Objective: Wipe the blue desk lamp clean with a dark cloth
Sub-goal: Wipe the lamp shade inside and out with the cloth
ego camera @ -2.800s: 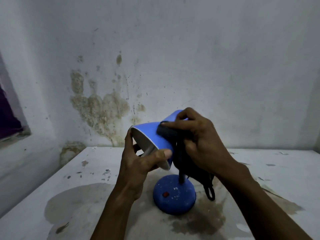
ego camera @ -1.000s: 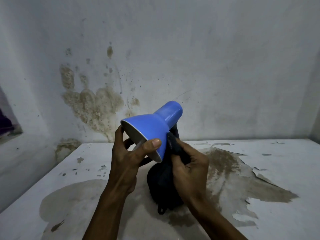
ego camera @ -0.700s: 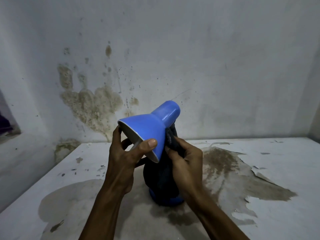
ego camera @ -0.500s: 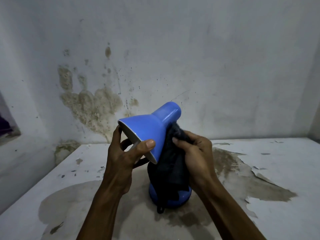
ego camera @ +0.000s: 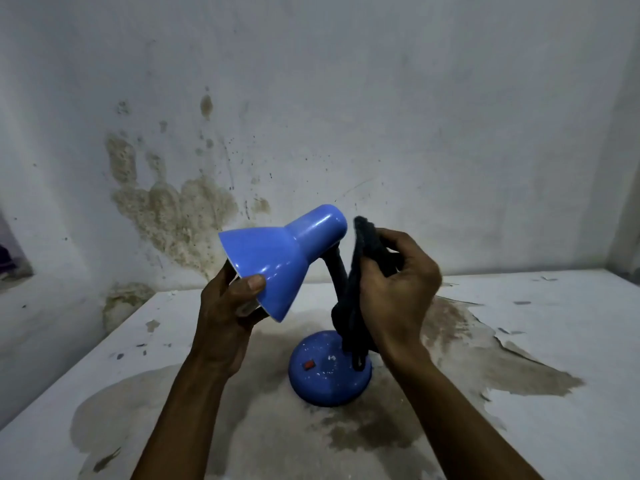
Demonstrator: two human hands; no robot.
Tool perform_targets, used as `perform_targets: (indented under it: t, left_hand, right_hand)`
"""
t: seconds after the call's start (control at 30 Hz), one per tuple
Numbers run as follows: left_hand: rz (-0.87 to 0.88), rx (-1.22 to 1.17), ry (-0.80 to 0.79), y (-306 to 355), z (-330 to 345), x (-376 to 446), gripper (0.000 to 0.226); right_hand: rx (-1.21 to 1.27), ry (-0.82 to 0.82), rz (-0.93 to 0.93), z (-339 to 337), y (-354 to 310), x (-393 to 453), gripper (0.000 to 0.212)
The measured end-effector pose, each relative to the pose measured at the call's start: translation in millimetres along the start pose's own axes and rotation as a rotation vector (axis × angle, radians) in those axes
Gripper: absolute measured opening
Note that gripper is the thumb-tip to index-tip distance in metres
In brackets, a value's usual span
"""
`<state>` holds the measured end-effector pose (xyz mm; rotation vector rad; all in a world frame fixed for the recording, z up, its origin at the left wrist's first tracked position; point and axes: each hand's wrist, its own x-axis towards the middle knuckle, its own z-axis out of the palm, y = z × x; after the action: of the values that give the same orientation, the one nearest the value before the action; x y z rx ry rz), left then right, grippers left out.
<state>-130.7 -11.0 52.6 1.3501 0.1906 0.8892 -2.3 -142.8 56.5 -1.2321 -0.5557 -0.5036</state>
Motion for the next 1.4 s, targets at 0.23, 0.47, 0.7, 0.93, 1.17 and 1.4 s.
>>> perform_targets:
  t: [0.23,0.47,0.7,0.93,1.17,1.4]
  left_hand:
    - [-0.021,-0.094,-0.017,1,0,1,0.103]
    - [-0.016,-0.136,-0.041,1,-2,2,0.102]
    - [-0.001,-0.186,-0.062,-2,3,8,0.093]
    - [-0.011,-0.211,-0.033,-4,5,4,0.099]
    - [-0.002,-0.204,-0.067,-6,5,10,0.079]
    - [-0.009,-0.184,-0.051,-8,5,7,0.089]
  right_hand:
    - [-0.201,-0.069,-0.27,38,27,-35,0.02]
    - [-0.183,-0.137,-0.263,24,44,-52,0.026]
    - [-0.058,0.11,-0.109,27,23,-20,0.017]
    - [-0.118,-0.105,-0.218,37,34,-37,0.015]
    - [-0.071,0.077,-0.063,25,30,-20,0.022]
    - [-0.082,-0.099,-0.132,31,31,-31,0.018]
